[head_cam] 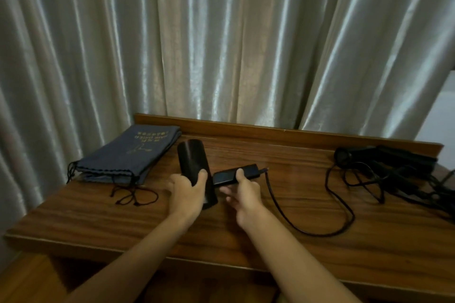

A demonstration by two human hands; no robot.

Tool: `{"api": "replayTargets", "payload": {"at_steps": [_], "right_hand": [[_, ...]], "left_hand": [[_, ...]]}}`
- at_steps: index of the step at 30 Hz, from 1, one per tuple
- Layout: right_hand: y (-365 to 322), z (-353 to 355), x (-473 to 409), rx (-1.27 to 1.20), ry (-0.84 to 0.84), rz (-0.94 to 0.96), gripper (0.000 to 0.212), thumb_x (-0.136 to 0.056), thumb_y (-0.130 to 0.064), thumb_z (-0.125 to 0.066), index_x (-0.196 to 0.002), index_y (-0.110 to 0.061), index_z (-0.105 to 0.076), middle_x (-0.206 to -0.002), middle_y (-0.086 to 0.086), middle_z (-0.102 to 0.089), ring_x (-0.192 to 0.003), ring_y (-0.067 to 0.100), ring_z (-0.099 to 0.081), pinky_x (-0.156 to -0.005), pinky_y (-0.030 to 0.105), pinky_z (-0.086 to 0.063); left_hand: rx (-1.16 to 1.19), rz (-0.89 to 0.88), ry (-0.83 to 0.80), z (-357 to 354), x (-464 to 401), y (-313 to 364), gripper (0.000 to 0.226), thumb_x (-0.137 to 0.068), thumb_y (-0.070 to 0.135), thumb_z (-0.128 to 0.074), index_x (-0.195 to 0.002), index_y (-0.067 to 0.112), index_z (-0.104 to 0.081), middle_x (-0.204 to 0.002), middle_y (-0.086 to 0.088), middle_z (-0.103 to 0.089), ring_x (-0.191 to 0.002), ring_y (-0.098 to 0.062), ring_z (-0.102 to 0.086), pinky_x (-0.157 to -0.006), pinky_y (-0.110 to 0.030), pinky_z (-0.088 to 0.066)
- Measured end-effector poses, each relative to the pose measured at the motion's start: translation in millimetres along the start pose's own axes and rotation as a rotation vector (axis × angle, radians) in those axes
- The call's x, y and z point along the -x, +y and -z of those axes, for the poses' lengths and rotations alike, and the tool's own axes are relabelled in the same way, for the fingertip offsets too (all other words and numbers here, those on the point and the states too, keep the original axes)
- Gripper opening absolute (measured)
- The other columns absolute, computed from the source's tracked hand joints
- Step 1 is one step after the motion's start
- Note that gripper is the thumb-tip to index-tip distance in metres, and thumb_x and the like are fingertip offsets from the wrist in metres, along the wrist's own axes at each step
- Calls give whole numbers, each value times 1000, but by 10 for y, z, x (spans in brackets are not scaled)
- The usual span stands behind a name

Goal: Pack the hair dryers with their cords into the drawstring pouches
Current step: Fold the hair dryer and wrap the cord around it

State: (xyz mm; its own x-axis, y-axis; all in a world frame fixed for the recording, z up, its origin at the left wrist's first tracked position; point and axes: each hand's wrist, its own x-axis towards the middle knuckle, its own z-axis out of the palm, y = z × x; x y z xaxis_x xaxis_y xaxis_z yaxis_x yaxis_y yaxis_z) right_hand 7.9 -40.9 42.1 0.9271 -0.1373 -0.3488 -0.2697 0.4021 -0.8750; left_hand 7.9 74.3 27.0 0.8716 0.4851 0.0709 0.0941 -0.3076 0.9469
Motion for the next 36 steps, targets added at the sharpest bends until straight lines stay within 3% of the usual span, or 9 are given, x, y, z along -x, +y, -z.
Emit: {"api": "replayTargets", "payload": {"at_steps": [6, 9, 12, 17, 21, 26, 29, 31, 36], "right_hand": [[-181, 138, 36, 104, 43, 223, 18, -103, -27, -46, -111, -14, -57, -99, 6, -69, -84, 16, -65, -68, 27, -45], [-324, 264, 12, 362, -25, 296, 19, -104, -24, -44, -108, -10, -58, -97, 9, -71, -78, 16, -66, -71, 30, -51], [-464, 411, -10, 544, -198, 274, 15, -104, -23, -46, -111, -13, -55, -108, 11, -68, -94, 22, -67, -90, 40, -55], [-618, 526, -13, 794, -441, 249, 22, -104, -23, -46, -120, -10, -54, -110, 11, -68, -95, 26, -70, -76, 31, -58], [-595, 590, -27, 778, -417, 394, 28, -102, -37, -47, -110, -14, -61, -100, 12, -71, -80, 19, -69, -70, 32, -55], [-449, 799, -181, 1201, 328, 802, 42, -101, -53, -30, -126, -26, -51, -121, -7, -53, -116, 13, -49, -102, 38, -38], [-251, 954, -203, 1431, 164, 708, 38, -105, -45, -24, -115, -28, -57, -113, -9, -59, -114, 14, -53, -104, 39, -33], [-110, 1024, -192, 1537, 132, 833, 34, -106, -38, -26, -106, -28, -58, -106, -9, -62, -105, 12, -55, -97, 34, -36], [-126, 1175, -174, 1634, 136, 997, 24, -104, -29, -35, -120, -29, -54, -116, -8, -59, -108, 12, -51, -97, 31, -36]], "left_hand": [[396, 4, -170, -160, 153, 142, 42, -88, 52, -62, -113, 26, -40, -100, 2, -61, -85, -12, -63, -62, -24, -47], [330, -70, -349, -63, 31, 144, 39, -88, 52, -61, -114, 31, -41, -103, 6, -61, -89, -9, -64, -58, -15, -48], [142, -242, -493, 76, -77, 196, 45, -78, 60, -64, -113, 40, -44, -107, 11, -62, -92, -3, -64, -67, -16, -48], [27, -301, -647, 162, -86, 243, 54, -79, 58, -66, -124, 37, -43, -111, 8, -63, -91, -3, -67, -72, -21, -53], [52, -293, -554, 119, -76, 285, 40, -84, 55, -64, -115, 36, -46, -108, 6, -63, -90, -6, -66, -67, -17, -49], [233, -85, -423, 71, -67, 351, 41, -84, 60, -61, -109, 28, -56, -100, 3, -68, -83, -9, -67, -56, -17, -48], [436, 68, -408, 55, -88, 458, 49, -85, 58, -61, -114, 18, -61, -99, -5, -73, -89, -22, -70, -67, -30, -52], [558, 121, -388, 28, -83, 556, 50, -88, 54, -60, -117, 13, -61, -102, -10, -72, -93, -26, -69, -79, -37, -54], [761, 173, -247, -28, -147, 805, 57, -91, 52, -59, -127, 10, -52, -111, -13, -68, -98, -29, -67, -94, -45, -52]]}}
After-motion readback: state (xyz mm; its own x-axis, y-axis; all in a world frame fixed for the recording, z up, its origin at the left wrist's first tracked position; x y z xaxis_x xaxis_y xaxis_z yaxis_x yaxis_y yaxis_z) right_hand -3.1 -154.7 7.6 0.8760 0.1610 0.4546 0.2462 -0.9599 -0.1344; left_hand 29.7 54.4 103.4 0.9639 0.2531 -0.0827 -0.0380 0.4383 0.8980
